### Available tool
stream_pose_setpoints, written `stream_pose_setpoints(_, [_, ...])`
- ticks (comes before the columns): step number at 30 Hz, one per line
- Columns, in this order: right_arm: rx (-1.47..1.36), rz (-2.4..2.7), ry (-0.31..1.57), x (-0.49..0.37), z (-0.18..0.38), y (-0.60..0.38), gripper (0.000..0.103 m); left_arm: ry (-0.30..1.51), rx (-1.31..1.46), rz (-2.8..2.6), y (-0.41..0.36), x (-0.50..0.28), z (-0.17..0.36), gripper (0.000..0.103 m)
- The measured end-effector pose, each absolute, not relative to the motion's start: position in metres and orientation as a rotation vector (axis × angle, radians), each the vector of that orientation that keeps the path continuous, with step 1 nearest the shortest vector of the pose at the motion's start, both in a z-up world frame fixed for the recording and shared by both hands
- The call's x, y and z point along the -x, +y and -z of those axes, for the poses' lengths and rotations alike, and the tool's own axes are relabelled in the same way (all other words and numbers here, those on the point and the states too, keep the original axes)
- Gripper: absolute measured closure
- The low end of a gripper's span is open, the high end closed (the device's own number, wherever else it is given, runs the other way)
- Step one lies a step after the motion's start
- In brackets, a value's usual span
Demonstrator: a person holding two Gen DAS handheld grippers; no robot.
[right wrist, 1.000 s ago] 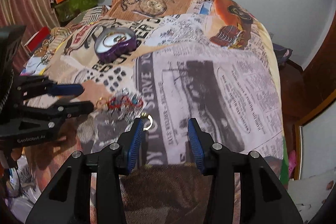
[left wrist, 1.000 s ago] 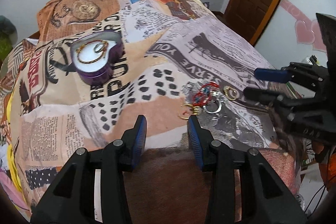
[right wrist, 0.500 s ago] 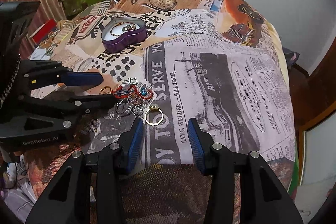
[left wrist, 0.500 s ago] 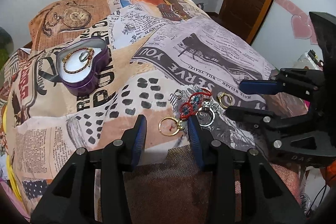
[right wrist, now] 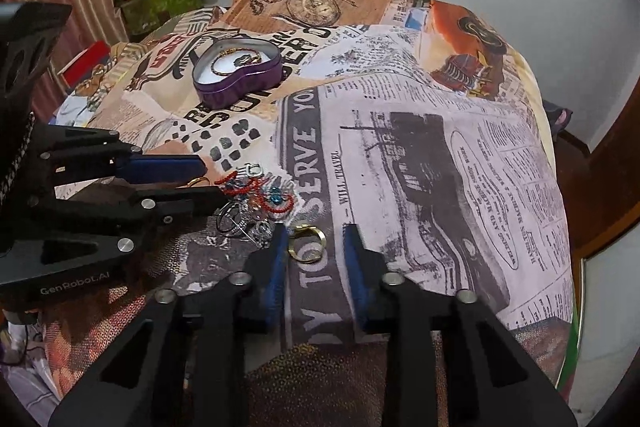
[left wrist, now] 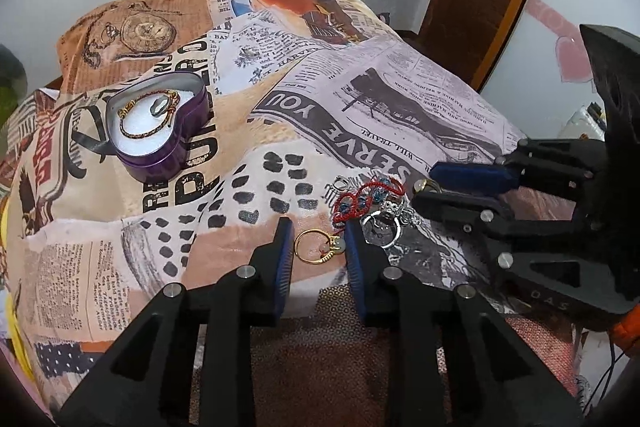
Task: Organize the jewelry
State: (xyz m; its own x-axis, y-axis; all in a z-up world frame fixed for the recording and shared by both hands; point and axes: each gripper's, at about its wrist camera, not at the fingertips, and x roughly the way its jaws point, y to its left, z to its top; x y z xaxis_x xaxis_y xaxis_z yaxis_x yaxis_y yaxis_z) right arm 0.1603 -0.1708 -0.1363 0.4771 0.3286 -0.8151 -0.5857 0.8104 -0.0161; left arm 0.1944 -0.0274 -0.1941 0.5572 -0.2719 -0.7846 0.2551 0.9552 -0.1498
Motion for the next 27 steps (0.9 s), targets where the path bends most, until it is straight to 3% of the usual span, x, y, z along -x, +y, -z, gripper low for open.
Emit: stream_pose_setpoints(27, [0.268, -0.553, 0.841, -0.156, 0.089, -0.166, 0.087, 0.822, 0.080, 0.239, 0.004, -0.162, 0.151, 0.078])
